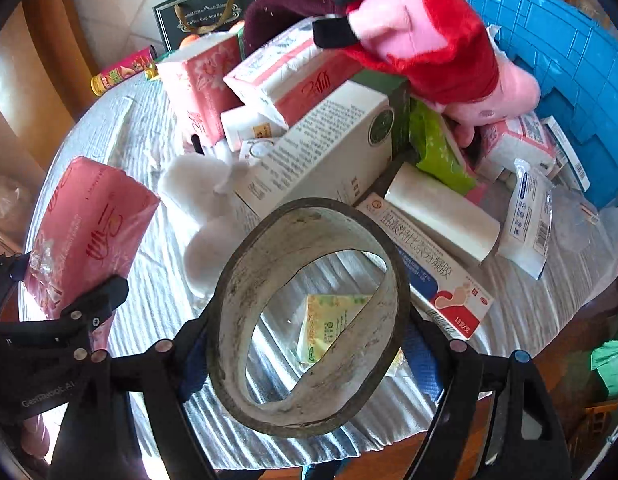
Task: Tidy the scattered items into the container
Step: 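Close left gripper on the pink tissue pack while right gripper grasps the tape roll, then carry the tissue pack and tape roll over the blue bin with both grippers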
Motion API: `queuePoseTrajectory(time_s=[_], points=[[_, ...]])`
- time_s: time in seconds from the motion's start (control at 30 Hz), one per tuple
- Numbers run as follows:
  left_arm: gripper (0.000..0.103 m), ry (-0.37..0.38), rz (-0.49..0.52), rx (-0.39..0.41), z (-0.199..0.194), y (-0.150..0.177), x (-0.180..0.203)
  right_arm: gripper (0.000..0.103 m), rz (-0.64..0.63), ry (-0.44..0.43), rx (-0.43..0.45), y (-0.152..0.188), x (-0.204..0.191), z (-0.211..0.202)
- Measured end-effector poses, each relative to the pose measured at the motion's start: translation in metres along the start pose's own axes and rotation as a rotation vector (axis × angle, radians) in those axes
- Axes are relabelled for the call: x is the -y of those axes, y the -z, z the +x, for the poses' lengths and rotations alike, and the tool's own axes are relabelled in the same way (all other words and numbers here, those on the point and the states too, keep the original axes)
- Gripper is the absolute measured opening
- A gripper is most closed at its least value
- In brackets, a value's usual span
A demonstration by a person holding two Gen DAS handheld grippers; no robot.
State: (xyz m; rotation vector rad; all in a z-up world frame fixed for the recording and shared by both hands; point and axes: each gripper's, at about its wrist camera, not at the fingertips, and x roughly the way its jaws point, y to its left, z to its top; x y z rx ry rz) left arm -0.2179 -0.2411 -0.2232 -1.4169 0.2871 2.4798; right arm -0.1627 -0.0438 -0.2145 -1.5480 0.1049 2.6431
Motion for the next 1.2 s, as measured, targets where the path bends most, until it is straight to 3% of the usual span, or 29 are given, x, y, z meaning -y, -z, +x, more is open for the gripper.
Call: queuePoseTrajectory(time_s=[0.3, 0.47, 0.6, 0.9, 1.0, 1.2], points=[[0.09, 0.013, 0.002, 0.193, -0.082, -0.039, 0.012, 0.08, -0.025, 0.022, 0.187, -0.055, -0.022, -0.062], [0.09, 0.004, -0.02, 0.259, -0.105, -0.061, 0.052, 0.08, -0.033, 0.024, 0.258, -0.073, 0.015, -0.099], [0.09, -0.003, -0.039, 0.312, -0.122, -0.078, 0.084, 0.08, -0.078, 0.01, 0.311, -0.088, 0.056, -0.119], [0.09, -0.078, -0.158, 0.397, -0.155, -0.107, 0.203, 0.08, -0.227, -0.016, 0.426, -0.123, 0.176, -0.173], [0.09, -0.087, -0.15, 0.418, -0.167, -0.121, 0.242, 0.08, -0.203, -0.018, 0.457, -0.136, 0.22, -0.185], [0.09, -0.051, -0.088, 0.494, -0.175, -0.18, 0.314, 0.08, -0.134, 0.024, 0.53, -0.163, 0.303, -0.206]])
